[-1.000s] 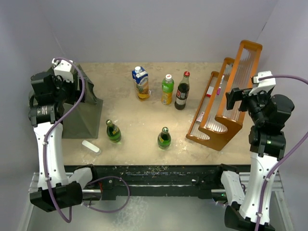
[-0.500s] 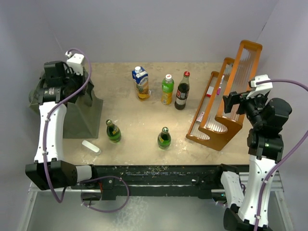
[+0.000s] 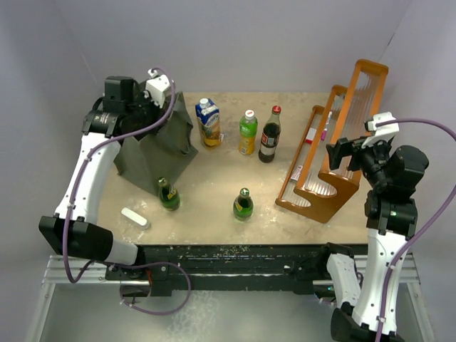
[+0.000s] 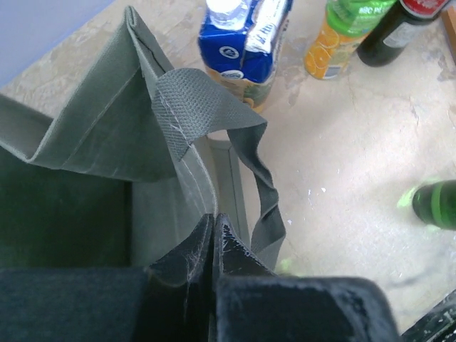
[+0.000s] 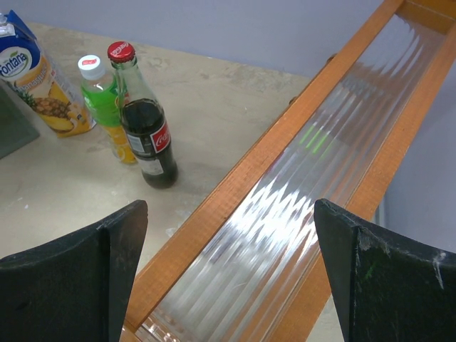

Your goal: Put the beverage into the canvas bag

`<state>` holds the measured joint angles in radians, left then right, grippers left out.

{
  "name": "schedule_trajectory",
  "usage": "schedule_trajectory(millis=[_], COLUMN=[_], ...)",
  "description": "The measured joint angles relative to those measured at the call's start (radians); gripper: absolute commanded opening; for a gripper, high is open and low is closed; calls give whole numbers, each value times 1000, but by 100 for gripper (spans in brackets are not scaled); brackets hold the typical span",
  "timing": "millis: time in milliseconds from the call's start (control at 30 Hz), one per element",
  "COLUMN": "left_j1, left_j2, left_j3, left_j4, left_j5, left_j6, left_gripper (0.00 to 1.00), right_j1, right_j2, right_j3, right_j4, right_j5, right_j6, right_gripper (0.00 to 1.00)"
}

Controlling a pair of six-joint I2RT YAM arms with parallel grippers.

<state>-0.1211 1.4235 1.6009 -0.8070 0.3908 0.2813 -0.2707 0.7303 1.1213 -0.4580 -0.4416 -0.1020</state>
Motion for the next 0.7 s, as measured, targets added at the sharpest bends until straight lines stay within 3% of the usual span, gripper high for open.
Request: schedule_trajectory(millis=[233,433,567,700], left_j1=[-31,-37,-43,-56], left_j2=[20,19,19,19], left_j3=[0,2,30,101], left_j4=[-19,-55,-57,-39], left_j5=[-2,7,19,26], left_j6=[97,130,122,102], left_gripper=[16,63,87,100], right_j1=[0,0,0,0], right_j2=[-6,-2,14,46], right_j3=[-2,-2,-2,-2], right_j4=[0,1,2,1], right_j5=[-14,-26,-45,-63], right_j6=[-1,-3,-3,-9], right_gripper=[100,100,100,100])
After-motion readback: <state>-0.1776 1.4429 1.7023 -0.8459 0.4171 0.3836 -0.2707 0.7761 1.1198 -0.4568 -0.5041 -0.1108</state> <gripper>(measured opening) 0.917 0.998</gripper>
